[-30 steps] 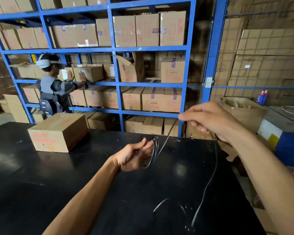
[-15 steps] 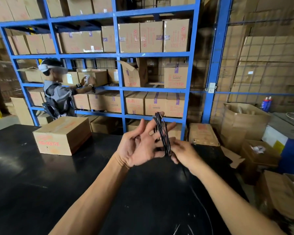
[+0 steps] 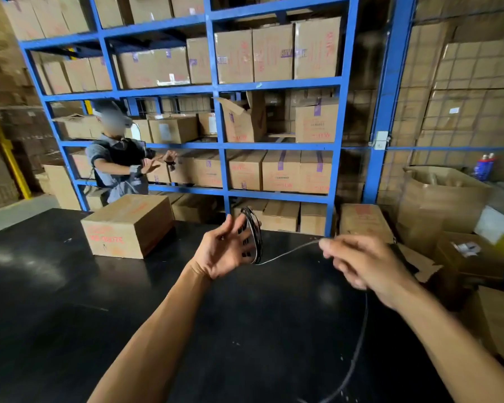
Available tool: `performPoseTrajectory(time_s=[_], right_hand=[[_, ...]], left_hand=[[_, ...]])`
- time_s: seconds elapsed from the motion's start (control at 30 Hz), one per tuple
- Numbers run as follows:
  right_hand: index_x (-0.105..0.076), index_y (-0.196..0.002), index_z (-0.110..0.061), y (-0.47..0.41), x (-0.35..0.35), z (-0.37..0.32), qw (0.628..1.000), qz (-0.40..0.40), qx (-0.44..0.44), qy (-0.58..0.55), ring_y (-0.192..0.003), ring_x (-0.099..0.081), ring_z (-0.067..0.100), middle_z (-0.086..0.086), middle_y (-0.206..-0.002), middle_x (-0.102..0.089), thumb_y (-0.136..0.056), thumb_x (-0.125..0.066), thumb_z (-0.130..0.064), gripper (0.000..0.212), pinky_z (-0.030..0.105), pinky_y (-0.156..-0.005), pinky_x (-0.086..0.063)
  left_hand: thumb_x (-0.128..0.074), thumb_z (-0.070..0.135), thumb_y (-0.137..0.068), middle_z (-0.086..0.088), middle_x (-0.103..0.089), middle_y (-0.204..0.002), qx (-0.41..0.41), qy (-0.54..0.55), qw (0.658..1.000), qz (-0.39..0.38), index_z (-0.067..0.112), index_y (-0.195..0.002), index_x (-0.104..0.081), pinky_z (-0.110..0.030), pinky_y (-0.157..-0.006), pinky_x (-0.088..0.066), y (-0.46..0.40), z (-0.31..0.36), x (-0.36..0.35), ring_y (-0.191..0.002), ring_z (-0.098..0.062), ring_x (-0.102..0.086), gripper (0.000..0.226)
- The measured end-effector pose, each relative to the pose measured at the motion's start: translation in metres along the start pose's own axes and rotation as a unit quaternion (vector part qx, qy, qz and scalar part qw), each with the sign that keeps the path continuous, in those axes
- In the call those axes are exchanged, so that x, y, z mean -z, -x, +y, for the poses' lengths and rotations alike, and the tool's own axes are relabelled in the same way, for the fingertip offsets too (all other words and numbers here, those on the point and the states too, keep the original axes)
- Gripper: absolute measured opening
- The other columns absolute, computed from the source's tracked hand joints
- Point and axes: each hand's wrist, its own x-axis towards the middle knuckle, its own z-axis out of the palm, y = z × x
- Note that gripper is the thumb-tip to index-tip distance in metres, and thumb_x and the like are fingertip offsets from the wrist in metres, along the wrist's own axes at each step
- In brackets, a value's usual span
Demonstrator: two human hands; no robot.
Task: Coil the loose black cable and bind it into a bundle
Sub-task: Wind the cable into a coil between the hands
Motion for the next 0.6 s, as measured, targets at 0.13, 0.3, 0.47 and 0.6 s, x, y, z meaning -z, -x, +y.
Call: performPoseTrajectory(time_s=[0.13,0.3,0.47,0.6], right_hand=[[-0.076,-0.080,-0.011,-0.022,0.014,-0.043,0.999,0.016,0.045,0.005,-0.037,-0.036,0.008,-0.005,-0.054,-0.054,-0.078,-0.080,-0.047,0.036,0.018,-0.033,-0.028],[-0.081,-0.094,-0.015,-0.055,0.025,-0.082,0.997,-0.004,0.068,-0.030,-0.041,-0.037,0.008,-0.005,-0.060,-0.056,-0.075,-0.083,-0.040,0.031,0.017,-0.034,-0.031],[-0.081,-0.087,-0.034,-0.093,0.018,-0.068,0.990,0.079,0.110,0.035,-0.045,-0.046,0.002,-0.013,-0.064,-0.067,-0.090,-0.074,-0.029,0.009,0.017,-0.042,-0.038],[-0.076,-0.102,-0.039,-0.107,0.006,-0.019,0.971,0.134,0.084,0.178,-0.077,-0.060,-0.007,-0.023,-0.089,-0.072,-0.094,-0.067,-0.039,0.011,0.025,-0.075,-0.051]], left_hand=[[-0.043,0.051,-0.100,-0.007,-0.040,-0.152,0.068,-0.008,0.998,0.012,0.029,-0.135,-0.053,-0.043,-0.101,-0.031,0.002,-0.019,-0.004,-0.116,-0.024,-0.050,0.043],[-0.055,0.053,-0.095,-0.004,-0.031,-0.145,0.134,-0.090,0.986,-0.030,0.027,-0.141,-0.036,-0.042,-0.101,-0.023,0.007,-0.036,-0.017,-0.117,-0.021,-0.040,0.056],[-0.040,0.051,-0.102,0.002,-0.037,-0.160,0.159,-0.110,0.965,-0.179,0.028,-0.153,-0.040,-0.049,-0.114,-0.022,0.016,-0.044,-0.032,-0.134,-0.021,-0.042,0.056],[-0.031,0.051,-0.103,0.007,-0.032,-0.163,0.112,-0.120,0.942,-0.292,0.033,-0.155,-0.033,-0.057,-0.117,-0.011,0.024,-0.038,-0.053,-0.145,-0.033,-0.009,0.055]])
